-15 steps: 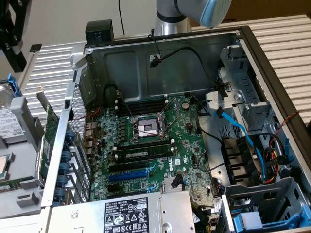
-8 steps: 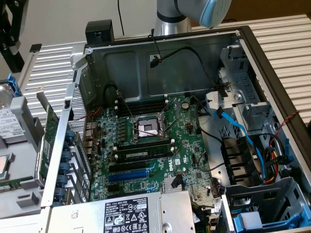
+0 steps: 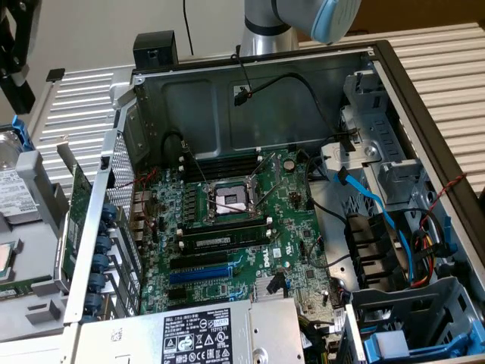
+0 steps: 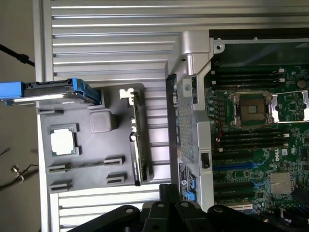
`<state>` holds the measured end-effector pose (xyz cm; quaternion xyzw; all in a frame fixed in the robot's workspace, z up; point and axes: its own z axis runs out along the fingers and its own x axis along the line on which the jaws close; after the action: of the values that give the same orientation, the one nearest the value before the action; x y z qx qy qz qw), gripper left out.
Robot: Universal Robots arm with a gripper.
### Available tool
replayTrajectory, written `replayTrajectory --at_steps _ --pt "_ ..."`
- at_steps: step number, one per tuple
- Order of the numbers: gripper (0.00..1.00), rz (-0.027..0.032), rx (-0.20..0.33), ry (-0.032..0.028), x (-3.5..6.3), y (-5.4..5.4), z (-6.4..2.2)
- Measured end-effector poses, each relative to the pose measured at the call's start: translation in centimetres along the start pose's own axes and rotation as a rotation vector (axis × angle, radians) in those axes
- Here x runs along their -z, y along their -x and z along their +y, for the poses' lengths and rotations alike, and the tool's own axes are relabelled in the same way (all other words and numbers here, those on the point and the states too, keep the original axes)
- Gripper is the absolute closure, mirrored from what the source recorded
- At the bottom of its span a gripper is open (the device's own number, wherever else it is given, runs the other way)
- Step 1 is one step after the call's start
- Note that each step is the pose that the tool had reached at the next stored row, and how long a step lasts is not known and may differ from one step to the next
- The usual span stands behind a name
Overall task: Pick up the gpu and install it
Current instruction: 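Reach for the gpu, then pick up the gpu and move the gpu toward the slot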
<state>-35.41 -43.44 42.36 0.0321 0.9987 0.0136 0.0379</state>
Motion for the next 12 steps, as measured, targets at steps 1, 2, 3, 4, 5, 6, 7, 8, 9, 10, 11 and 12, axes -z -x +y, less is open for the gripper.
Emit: replayTrajectory --at_steps 1,2,3,4,5,6,7,8,9,10,11,12 --pt "0.89 -0.0001 0.000 0.0000 0.00 0.00 0.00" --pt "0.89 0.0000 0.000 0.0000 0.00 -0.01 0.00" --pt "0.89 -0.0001 0.000 0.0001 0.00 -0.01 0.00" --pt "0.89 -0.0001 0.000 0.0001 0.00 -0.01 0.00" --pt "0.89 -0.0001 0.000 0.0001 0.00 -0.01 0.00" --pt "0.89 -0.0001 0.000 0.0001 0.00 -0.01 0.00" --pt "0.89 -0.0001 0.000 0.0001 0.00 -0.01 0.00" --pt "0.89 -0.0001 0.000 0.0000 0.00 -0.01 0.00" --pt "0.89 -0.0001 0.000 0.0001 0.00 -0.01 0.00" --pt "0.89 -0.0001 0.000 0.0001 0.00 -0.01 0.00" --pt "0.89 -0.0001 0.000 0.0000 -0.01 -0.01 0.02" --pt "0.89 -0.0001 0.000 -0.0003 -0.02 -0.02 0.03"
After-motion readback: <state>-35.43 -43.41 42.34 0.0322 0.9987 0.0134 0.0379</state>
